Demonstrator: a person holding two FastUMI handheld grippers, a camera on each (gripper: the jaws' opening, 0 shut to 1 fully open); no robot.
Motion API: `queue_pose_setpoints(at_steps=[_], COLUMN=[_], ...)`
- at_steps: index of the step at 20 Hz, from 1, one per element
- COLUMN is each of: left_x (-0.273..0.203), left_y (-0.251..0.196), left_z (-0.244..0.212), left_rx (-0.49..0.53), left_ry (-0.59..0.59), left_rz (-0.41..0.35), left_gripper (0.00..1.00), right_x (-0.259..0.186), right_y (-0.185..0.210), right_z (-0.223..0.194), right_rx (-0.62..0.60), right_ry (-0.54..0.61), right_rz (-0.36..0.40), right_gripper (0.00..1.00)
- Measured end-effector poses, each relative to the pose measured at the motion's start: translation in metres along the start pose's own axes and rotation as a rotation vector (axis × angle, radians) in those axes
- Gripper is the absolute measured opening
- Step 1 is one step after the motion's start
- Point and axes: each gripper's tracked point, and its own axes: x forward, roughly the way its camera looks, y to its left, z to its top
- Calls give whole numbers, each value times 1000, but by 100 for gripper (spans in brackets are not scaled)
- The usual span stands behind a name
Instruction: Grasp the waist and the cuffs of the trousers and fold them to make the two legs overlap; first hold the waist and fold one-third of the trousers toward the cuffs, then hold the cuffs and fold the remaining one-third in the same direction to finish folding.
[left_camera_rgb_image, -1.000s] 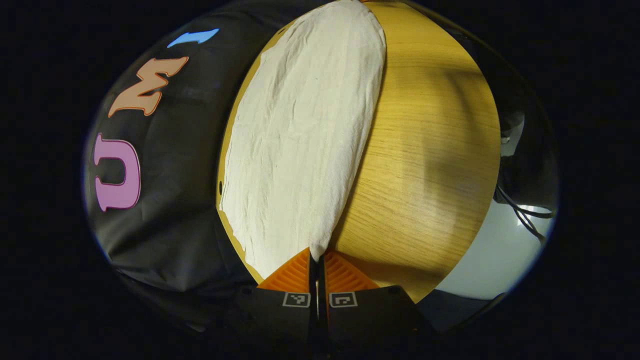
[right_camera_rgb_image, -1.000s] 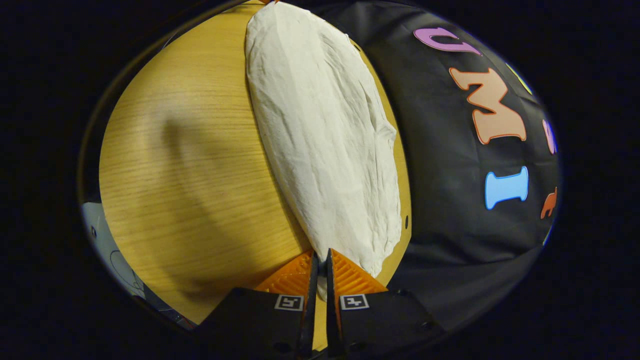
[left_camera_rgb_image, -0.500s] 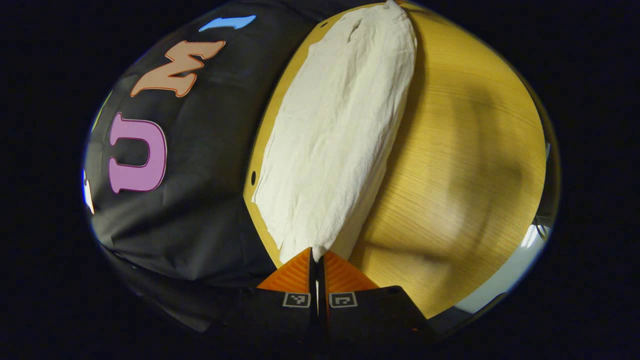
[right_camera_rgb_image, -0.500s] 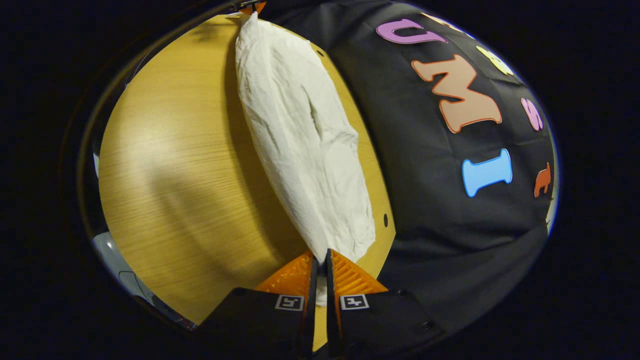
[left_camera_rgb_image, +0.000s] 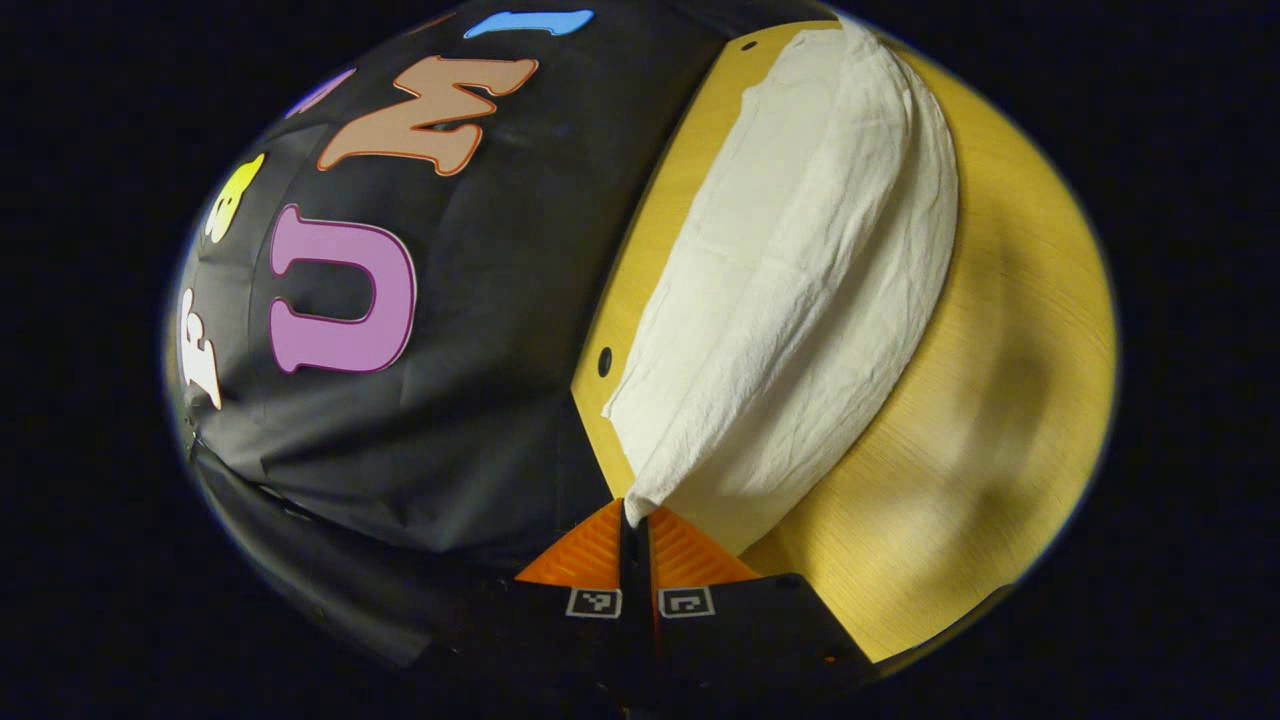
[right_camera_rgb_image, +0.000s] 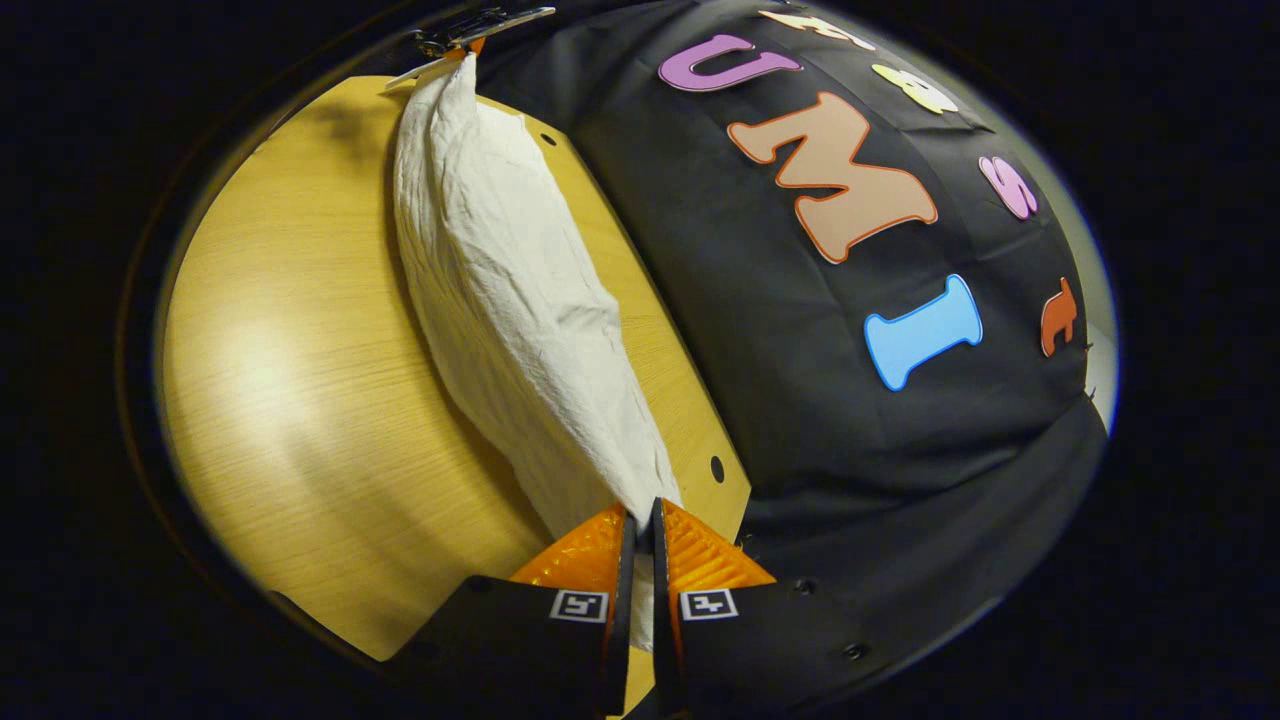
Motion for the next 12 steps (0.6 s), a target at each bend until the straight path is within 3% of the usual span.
queue_pose_setpoints(at_steps=[5,12], left_x=[16,73], left_y=[38,73], left_z=[31,60], left_rx=[-87,-166], left_ry=[-59,-126], left_rz=[53,76], left_gripper=[0,0], right_x=[27,81], right_y=[-30,-58], right_z=[16,31], right_rx=[64,122], right_ry=[9,88], right_rz=[-69,-140], right_gripper=[12,12])
